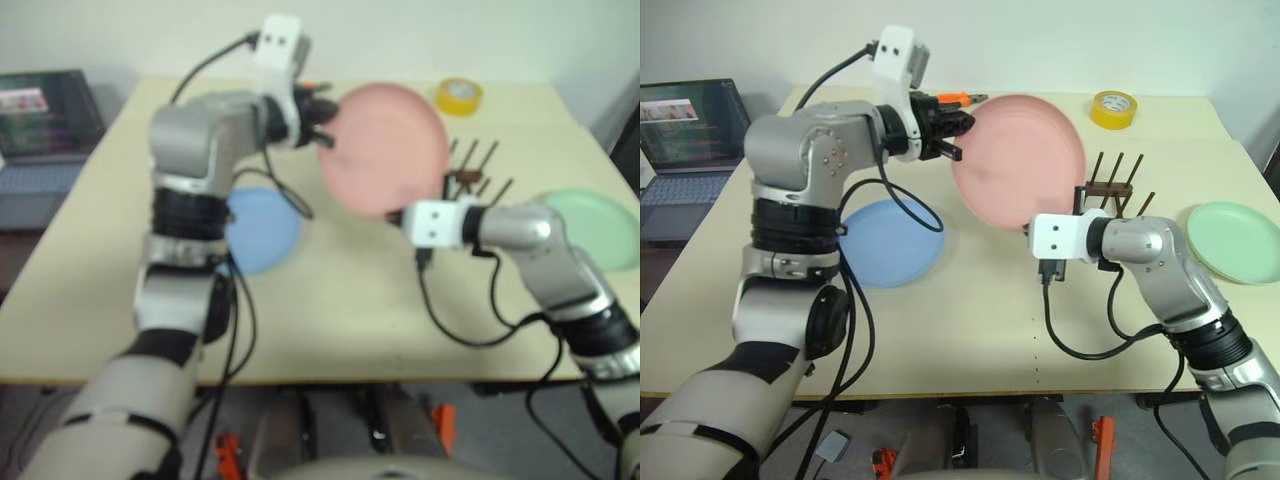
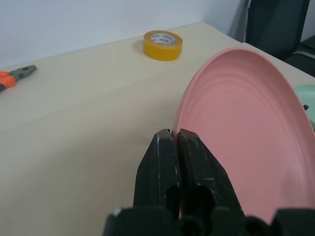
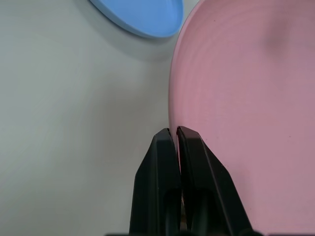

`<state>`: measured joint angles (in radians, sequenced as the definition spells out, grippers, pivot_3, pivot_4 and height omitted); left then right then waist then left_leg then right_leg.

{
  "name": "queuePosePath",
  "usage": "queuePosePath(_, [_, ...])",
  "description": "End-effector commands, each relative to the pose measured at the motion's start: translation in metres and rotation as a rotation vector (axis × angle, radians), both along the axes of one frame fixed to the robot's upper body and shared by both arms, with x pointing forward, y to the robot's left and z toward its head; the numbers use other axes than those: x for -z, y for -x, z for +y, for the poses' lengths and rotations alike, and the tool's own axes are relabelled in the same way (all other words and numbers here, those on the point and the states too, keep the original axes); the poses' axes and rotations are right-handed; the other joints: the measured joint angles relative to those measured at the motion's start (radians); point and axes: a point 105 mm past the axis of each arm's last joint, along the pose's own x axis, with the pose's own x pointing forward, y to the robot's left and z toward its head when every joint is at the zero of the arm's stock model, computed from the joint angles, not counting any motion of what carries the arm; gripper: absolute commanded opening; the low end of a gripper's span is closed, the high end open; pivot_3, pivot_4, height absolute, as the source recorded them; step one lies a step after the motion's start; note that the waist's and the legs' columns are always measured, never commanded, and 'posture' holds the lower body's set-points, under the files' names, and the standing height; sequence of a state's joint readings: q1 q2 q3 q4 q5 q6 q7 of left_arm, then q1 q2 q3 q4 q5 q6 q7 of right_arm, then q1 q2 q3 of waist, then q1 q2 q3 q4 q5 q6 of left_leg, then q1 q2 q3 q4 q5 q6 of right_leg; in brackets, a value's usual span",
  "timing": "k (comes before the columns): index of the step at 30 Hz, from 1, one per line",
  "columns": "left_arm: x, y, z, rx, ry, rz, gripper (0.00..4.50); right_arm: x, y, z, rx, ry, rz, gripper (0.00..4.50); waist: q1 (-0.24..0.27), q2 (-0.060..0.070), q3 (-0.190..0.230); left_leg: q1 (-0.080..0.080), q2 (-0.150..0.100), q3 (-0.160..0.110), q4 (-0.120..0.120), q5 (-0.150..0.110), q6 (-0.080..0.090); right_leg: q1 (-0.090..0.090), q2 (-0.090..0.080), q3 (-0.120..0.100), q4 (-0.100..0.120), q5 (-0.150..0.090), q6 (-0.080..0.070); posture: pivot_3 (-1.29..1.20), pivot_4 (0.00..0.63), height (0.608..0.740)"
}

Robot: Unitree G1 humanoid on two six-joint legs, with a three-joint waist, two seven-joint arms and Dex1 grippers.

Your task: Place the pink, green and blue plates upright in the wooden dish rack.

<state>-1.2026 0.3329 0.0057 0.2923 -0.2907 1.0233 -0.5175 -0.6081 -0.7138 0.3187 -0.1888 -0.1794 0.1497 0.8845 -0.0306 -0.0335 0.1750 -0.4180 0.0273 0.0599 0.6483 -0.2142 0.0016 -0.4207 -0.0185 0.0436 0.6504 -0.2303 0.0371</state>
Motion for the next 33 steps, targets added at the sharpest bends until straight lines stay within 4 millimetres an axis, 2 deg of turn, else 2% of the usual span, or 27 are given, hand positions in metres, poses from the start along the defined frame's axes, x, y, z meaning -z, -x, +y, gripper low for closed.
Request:
queuePosePath(1, [-0.007, 0.010, -0.011, 0.064, -0.037, -0.045, 0.00, -0.027, -0.006, -0.001, 0.013, -0.040, -0.108, 0.02, -0.001, 0.000, 0.000, 0.000, 0.000, 0.000, 0.000, 0.000, 0.000, 0.000, 0.000, 0.000, 0.000, 0.000, 0.000, 0.00, 0.150, 0.740])
queuePosePath(5, [-0.006, 0.009, -0.006, 0.050, -0.057, -0.056, 0.00, -0.033, -0.006, -0.001, 0.005, -0.050, -0.129, 0.02, -0.001, 0.000, 0.000, 0.000, 0.000, 0.000, 0.000, 0.000, 0.000, 0.000, 0.000, 0.000, 0.000, 0.000, 0.000, 0.00, 0.150, 0.740])
queuePosePath(8, [-0.004, 0.008, -0.002, 0.047, -0.076, -0.058, 0.70, -0.039, -0.006, -0.001, -0.002, -0.053, -0.152, 0.00, -0.001, 0.000, 0.000, 0.000, 0.000, 0.000, 0.000, 0.000, 0.000, 0.000, 0.000, 0.000, 0.000, 0.000, 0.000, 0.00, 0.150, 0.740])
queuePosePath(14, [-0.002, 0.005, 0.007, 0.025, -0.097, -0.068, 2.87, -0.043, -0.005, -0.002, -0.016, -0.052, -0.181, 0.00, -0.002, 0.000, 0.000, 0.000, 0.000, 0.000, 0.000, 0.000, 0.000, 0.000, 0.000, 0.000, 0.000, 0.000, 0.000, 0.00, 0.150, 0.740])
queuePosePath(18, [-0.010, 0.004, 0.016, 0.022, -0.112, -0.114, 4.24, -0.048, -0.007, -0.007, -0.005, -0.074, -0.197, 0.00, -0.002, 0.000, 0.000, 0.000, 0.000, 0.000, -0.001, 0.000, 0.000, 0.000, 0.000, 0.000, 0.000, 0.000, -0.001, 0.00, 0.150, 0.740])
queuePosePath(19, [-0.011, 0.005, 0.017, 0.034, -0.113, -0.125, 4.46, -0.049, -0.008, -0.007, -0.004, -0.078, -0.199, 0.00, -0.001, 0.000, 0.000, 0.000, 0.000, 0.000, -0.001, 0.000, 0.000, 0.000, 0.000, 0.000, 0.001, 0.000, -0.001, 0.00, 0.150, 0.740])
queuePosePath(24, [-0.049, 0.033, 0.027, 0.187, -0.061, -0.332, 4.46, -0.058, -0.013, -0.013, 0.013, -0.110, -0.220, 0.00, -0.002, 0.000, 0.000, 0.000, 0.000, 0.000, -0.001, 0.000, 0.000, 0.000, 0.000, 0.000, 0.000, 0.000, -0.001, 0.00, 0.150, 0.740])
queuePosePath(27, [-0.062, 0.054, 0.037, 0.275, -0.062, -0.476, 4.46, -0.062, -0.016, -0.019, 0.026, -0.114, -0.229, 0.00, -0.003, 0.000, 0.000, 0.000, 0.001, 0.001, -0.001, 0.000, 0.000, 0.000, 0.000, 0.000, 0.000, 0.000, -0.001, 0.00, 0.150, 0.740])
queuePosePath(31, [-0.056, 0.083, 0.042, 0.425, -0.024, -0.533, 4.46, -0.071, -0.021, -0.026, 0.047, -0.166, -0.232, 0.00, -0.001, 0.000, 0.000, 0.001, 0.001, 0.000, -0.001, 0.000, 0.000, 0.000, 0.000, 0.000, 0.001, 0.000, -0.002, 0.00, 0.150, 0.740])
queuePosePath(33, [-0.043, 0.085, 0.045, 0.442, -0.041, -0.516, 4.46, -0.078, -0.022, -0.030, 0.061, -0.227, -0.220, 0.00, -0.001, 0.000, 0.000, 0.001, 0.001, 0.001, -0.001, 0.000, 0.000, 0.000, -0.001, 0.000, 0.001, 0.000, -0.002, 0.00, 0.150, 0.740])
